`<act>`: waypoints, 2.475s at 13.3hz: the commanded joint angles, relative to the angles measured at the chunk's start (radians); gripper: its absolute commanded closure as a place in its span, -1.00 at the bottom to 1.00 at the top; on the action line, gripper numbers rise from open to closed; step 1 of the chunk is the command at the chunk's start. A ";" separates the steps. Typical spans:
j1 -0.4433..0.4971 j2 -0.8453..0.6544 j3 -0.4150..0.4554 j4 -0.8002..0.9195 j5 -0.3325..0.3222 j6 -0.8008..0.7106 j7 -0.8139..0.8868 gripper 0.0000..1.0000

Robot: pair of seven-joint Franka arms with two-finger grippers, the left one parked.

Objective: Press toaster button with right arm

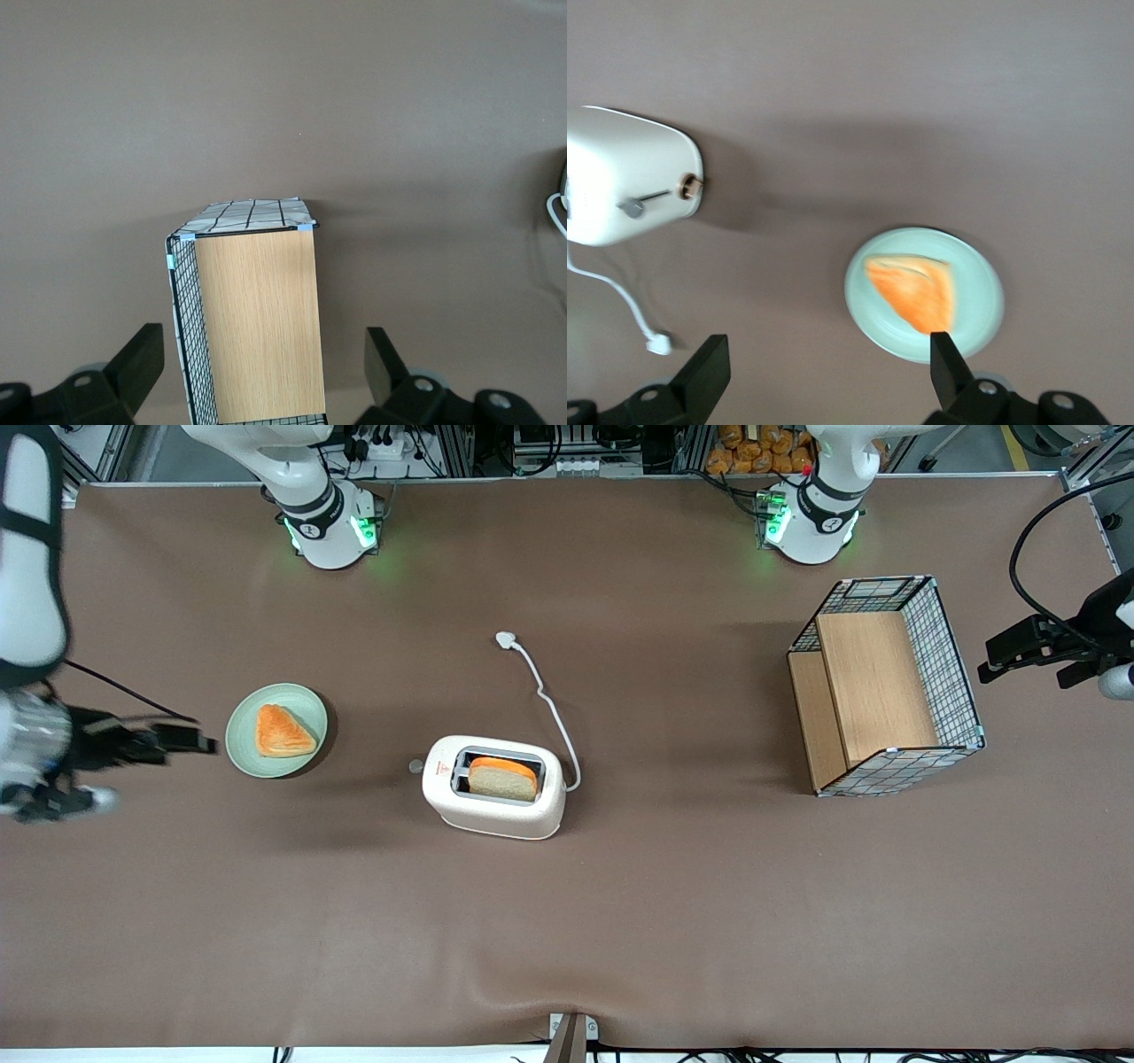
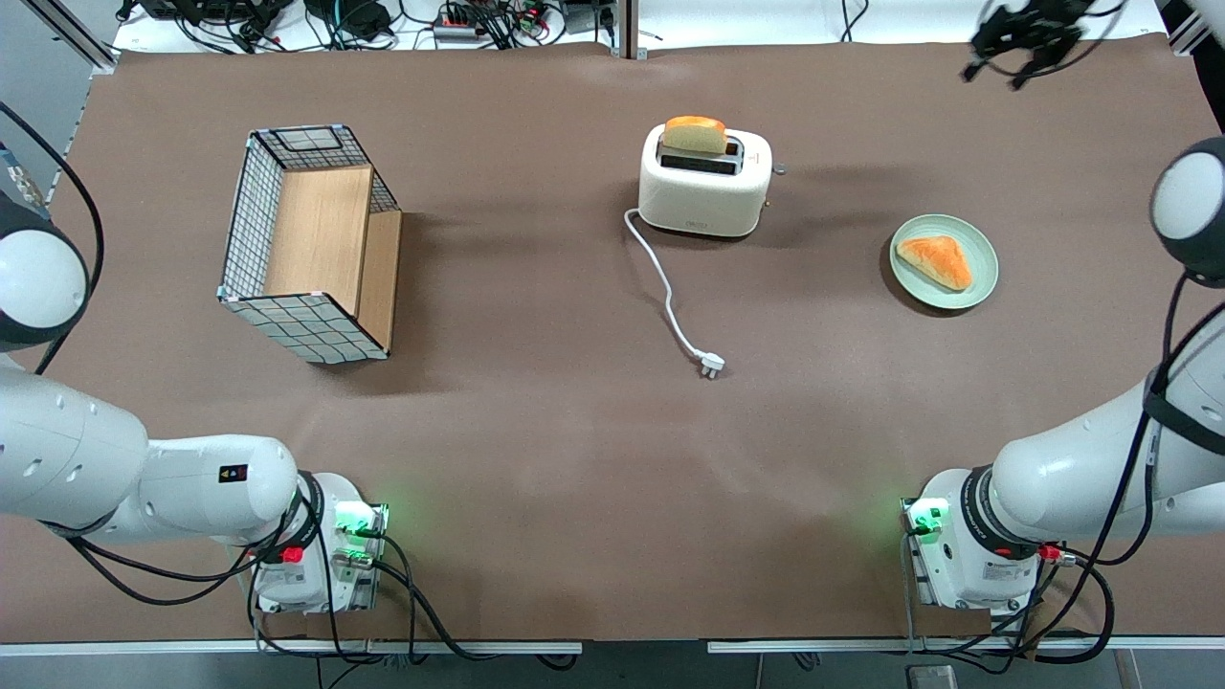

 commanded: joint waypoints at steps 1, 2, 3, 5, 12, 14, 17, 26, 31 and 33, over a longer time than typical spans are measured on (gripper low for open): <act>-0.007 -0.187 0.045 -0.121 -0.124 -0.032 0.117 -1.00; -0.010 -0.220 0.088 -0.121 -0.170 -0.073 0.196 -1.00; -0.016 -0.247 0.135 -0.121 -0.216 -0.092 0.261 -1.00; -0.063 -0.278 0.217 -0.106 -0.235 -0.112 0.340 -1.00; -0.076 -0.261 0.167 -0.002 -0.157 -0.092 0.364 -1.00; -0.068 -0.254 0.139 0.014 -0.155 -0.091 0.390 -1.00; -0.053 -0.255 0.107 0.031 -0.152 -0.105 0.390 -1.00; -0.025 -0.258 0.105 0.047 -0.204 -0.140 0.426 -1.00; -0.024 -0.258 0.113 0.057 -0.244 -0.146 0.417 -1.00; -0.025 -0.258 0.113 0.074 -0.247 -0.186 0.359 -1.00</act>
